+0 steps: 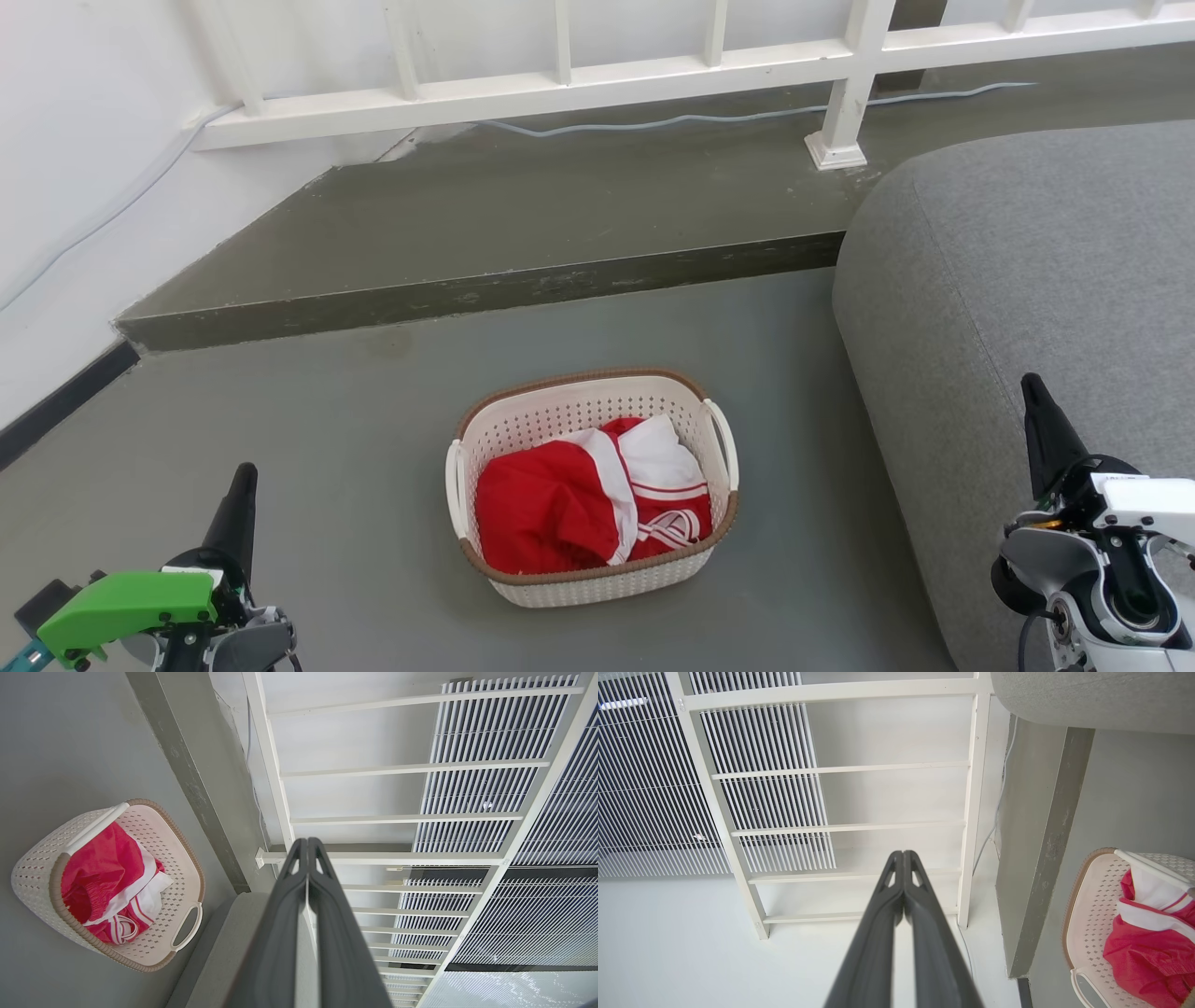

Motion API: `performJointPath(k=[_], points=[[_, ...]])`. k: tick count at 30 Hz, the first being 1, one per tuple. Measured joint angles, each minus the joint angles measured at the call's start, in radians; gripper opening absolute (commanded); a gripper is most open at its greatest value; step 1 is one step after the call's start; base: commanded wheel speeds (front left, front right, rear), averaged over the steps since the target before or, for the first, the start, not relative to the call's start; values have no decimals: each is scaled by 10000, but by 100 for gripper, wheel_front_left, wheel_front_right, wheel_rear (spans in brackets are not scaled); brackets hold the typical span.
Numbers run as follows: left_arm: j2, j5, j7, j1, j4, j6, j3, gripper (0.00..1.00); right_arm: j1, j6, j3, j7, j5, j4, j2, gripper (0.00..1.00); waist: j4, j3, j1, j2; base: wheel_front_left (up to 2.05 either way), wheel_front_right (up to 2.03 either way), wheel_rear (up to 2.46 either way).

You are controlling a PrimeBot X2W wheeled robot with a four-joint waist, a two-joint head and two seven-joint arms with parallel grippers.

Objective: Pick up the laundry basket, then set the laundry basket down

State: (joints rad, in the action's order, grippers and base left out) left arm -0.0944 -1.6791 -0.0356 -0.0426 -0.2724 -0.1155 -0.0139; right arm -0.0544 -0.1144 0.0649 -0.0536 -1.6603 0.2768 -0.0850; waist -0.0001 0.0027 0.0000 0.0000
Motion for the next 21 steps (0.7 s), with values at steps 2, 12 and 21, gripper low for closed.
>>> performJointPath(k=[2, 12, 21], points=[[0, 0, 0, -1, -6, 0, 4, 0, -1, 0, 2, -2, 0, 2, 0, 0, 0, 0, 0, 0, 0, 0, 0], [2, 0, -2, -4, -23, 0, 13, 0, -2, 0, 13, -2, 0, 15, 4, 0, 0, -1, 0, 0, 0, 0, 0], [2, 0, -2, -8, -38, -2, 21, 0, -3, 0, 19, -2, 0, 33, 10, 0, 0, -1, 0, 0, 0, 0, 0]])
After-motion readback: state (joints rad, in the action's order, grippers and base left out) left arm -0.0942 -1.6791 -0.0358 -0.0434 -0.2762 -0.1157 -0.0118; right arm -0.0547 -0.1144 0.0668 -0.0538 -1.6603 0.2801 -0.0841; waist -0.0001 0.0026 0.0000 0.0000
